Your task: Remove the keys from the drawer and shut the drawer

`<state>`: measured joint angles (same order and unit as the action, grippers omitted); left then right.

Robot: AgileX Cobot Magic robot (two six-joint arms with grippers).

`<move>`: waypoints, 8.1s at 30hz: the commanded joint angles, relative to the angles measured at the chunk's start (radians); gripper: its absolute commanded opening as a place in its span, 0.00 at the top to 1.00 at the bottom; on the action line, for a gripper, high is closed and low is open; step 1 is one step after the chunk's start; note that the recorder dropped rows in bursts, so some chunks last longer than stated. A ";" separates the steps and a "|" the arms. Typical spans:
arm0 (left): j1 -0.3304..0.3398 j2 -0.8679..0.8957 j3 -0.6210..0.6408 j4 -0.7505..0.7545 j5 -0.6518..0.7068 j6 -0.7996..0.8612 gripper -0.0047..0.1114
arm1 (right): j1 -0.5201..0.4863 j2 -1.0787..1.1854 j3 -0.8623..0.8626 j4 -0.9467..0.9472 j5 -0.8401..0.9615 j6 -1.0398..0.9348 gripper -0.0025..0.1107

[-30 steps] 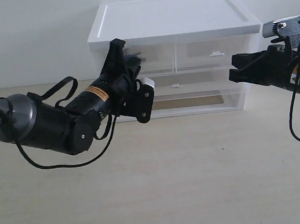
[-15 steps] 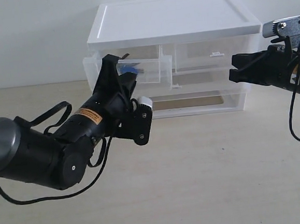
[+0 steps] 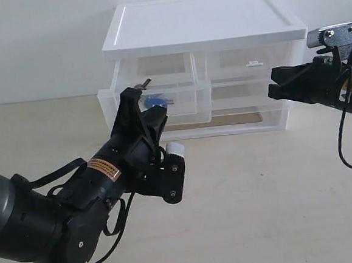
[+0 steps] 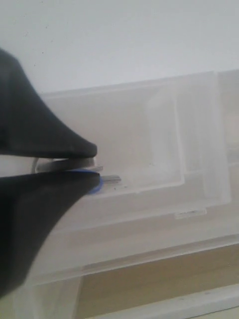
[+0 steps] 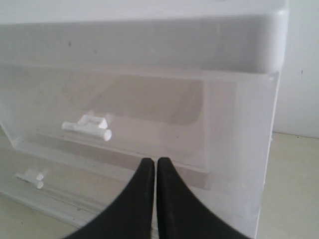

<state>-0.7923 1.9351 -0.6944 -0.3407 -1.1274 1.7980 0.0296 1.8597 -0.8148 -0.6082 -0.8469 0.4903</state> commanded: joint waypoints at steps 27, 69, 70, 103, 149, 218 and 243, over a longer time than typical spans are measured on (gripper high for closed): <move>-0.077 -0.313 0.124 -0.019 0.119 -0.948 0.51 | 0.003 -0.001 -0.004 0.008 0.002 -0.001 0.98; 0.166 -0.118 -0.976 0.408 1.947 -1.666 0.55 | 0.003 -0.001 -0.004 -0.003 0.006 0.009 0.98; 0.166 -0.098 -0.976 0.412 1.943 -1.659 0.55 | 0.003 -0.001 -0.004 -0.003 0.006 0.009 0.98; 0.181 0.191 -1.238 0.488 2.138 -1.701 0.55 | 0.003 -0.001 -0.004 -0.003 0.006 0.009 0.98; 0.186 0.150 -1.236 0.459 2.117 -1.517 0.45 | 0.003 -0.001 -0.005 -0.004 0.007 0.009 0.98; 0.134 -0.006 -1.243 0.465 2.055 -1.543 0.92 | 0.003 -0.001 -0.005 0.001 0.006 0.009 0.98; 0.142 0.061 -1.144 0.431 2.129 -1.467 0.92 | 0.003 -0.001 -0.005 -0.004 0.006 0.009 0.98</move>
<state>-0.6501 1.9953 -1.8419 0.1035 1.0051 0.3202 0.0296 1.8597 -0.8148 -0.6131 -0.8434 0.5011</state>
